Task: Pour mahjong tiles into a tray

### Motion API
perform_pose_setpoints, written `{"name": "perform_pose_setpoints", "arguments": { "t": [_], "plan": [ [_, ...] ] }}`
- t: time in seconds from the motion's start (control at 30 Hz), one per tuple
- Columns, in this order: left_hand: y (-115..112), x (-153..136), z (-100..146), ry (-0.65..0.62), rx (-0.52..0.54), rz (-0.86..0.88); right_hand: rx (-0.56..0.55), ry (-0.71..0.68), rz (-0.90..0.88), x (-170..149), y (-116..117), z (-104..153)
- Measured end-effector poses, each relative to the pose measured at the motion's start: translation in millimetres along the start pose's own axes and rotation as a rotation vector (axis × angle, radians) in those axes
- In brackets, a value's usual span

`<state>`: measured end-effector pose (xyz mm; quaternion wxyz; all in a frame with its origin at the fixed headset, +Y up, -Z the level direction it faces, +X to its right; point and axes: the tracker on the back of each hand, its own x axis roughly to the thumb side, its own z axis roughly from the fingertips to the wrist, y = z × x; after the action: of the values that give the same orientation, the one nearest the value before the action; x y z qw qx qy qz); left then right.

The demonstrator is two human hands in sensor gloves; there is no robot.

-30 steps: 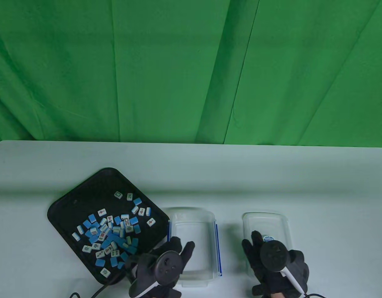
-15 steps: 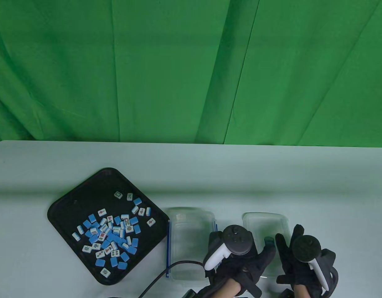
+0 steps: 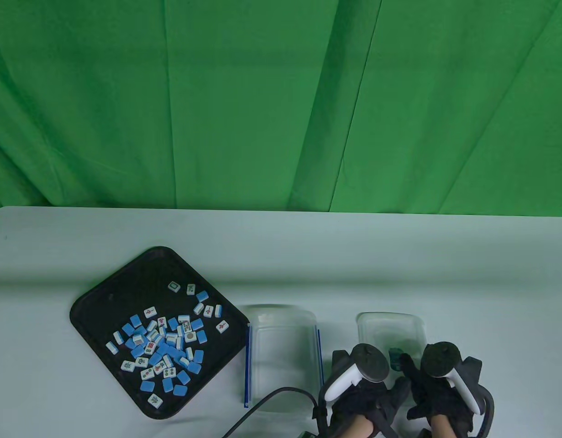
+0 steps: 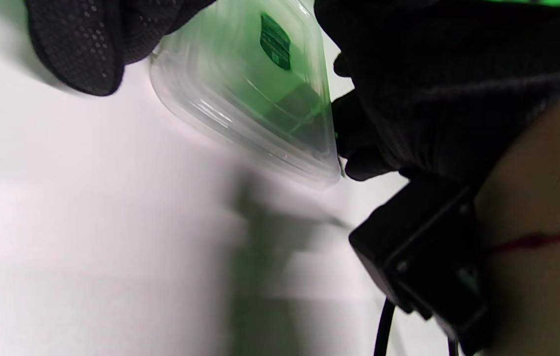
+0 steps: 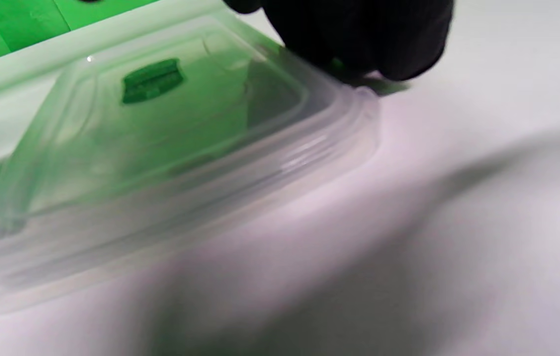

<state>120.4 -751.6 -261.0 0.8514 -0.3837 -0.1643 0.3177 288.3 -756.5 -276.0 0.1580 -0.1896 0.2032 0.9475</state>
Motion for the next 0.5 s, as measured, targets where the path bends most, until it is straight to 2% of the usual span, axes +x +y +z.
{"name": "perform_pose_setpoints", "arguments": {
  "t": [0.23, 0.5],
  "plan": [
    [-5.4, 2.3, -1.7, 0.006, -0.006, -0.029, -0.006, -0.013, -0.030, -1.3, -1.5, 0.5],
    [-1.2, -0.3, -1.8, 0.016, -0.015, -0.007, -0.063, -0.015, -0.311, -23.6, -15.4, 3.1]
  ]
}}
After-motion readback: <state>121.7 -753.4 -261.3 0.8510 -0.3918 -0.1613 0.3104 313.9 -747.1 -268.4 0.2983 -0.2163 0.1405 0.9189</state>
